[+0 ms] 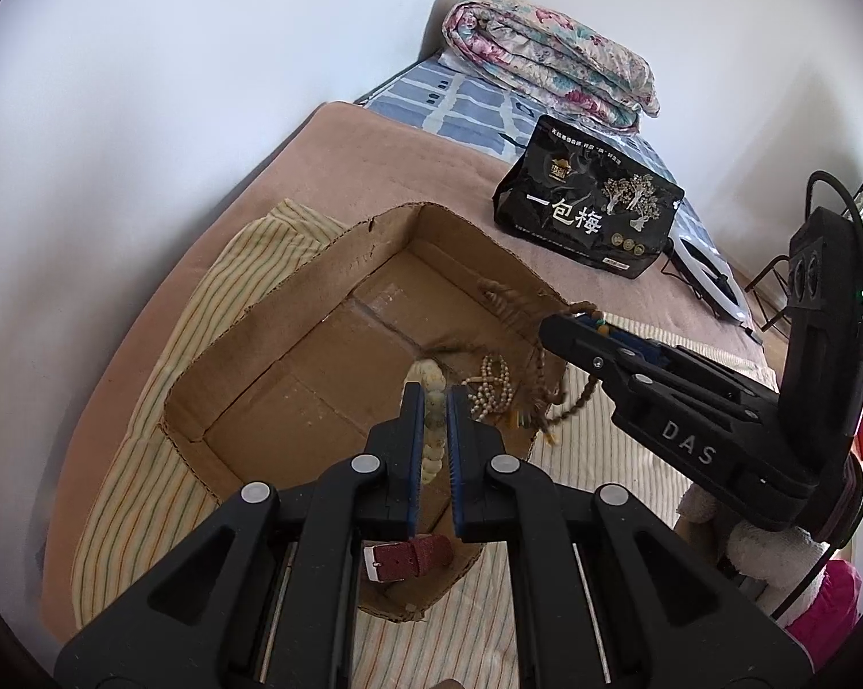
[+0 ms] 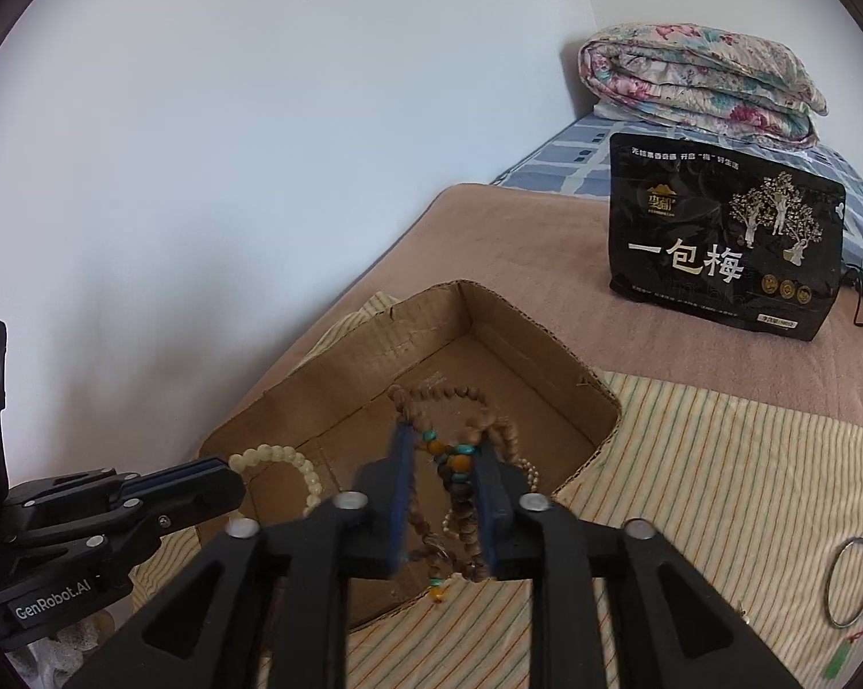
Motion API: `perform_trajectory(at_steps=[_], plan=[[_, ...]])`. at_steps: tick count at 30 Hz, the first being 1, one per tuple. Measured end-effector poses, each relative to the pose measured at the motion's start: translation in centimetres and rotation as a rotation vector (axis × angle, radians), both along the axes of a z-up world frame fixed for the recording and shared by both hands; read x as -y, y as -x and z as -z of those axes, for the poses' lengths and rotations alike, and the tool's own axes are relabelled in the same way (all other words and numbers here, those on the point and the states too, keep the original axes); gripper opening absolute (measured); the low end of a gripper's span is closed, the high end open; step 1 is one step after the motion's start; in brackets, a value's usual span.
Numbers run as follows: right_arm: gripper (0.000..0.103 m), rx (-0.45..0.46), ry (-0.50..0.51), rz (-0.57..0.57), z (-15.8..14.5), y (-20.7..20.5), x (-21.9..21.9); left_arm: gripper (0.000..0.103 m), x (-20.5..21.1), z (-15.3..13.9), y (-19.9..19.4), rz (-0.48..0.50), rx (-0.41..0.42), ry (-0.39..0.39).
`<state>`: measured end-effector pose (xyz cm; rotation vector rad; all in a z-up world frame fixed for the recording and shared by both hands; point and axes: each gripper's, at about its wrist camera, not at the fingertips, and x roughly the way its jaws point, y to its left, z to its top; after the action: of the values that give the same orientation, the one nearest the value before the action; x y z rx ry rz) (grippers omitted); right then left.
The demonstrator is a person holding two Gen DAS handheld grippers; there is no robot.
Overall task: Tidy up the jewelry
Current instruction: 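Carry the cream bracelet with the left tool while the right tool carries the mala to the box, then open both tools to release the bracelet and mala into the box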
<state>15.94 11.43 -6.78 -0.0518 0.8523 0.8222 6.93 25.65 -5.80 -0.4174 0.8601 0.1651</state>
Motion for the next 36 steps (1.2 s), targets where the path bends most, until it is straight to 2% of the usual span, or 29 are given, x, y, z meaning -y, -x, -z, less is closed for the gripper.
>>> perform_trajectory(at_steps=[2, 4, 16, 22, 30, 36], plan=[[0.051, 0.012, 0.006, 0.009, -0.2, 0.1, 0.1, 0.006, -0.1, -0.1, 0.0, -0.009, 0.0, -0.007], [0.054, 0.02, 0.008, 0.015, -0.4, 0.2, 0.2, 0.006, -0.2, -0.2, 0.1, -0.014, 0.002, -0.011], [0.057, 0.055, 0.017, 0.027, -1.6, 1.0, 1.0, 0.006, -0.3, -0.7, 0.3, -0.026, 0.012, -0.017], [0.061, 0.072, 0.023, 0.052, -2.4, 1.2, 2.5, 0.006, 1.1, -1.8, 0.2, -0.017, 0.035, -0.036], [0.072, 0.11, 0.029, 0.123, -4.4, 1.2, 6.5, 0.007, 3.8, -2.9, -0.3, 0.028, 0.061, -0.054], [0.087, 0.156, 0.059, 0.186, -6.0, 1.4, 10.2, 0.008, 6.7, -3.5, -0.8, 0.081, 0.077, -0.079]])
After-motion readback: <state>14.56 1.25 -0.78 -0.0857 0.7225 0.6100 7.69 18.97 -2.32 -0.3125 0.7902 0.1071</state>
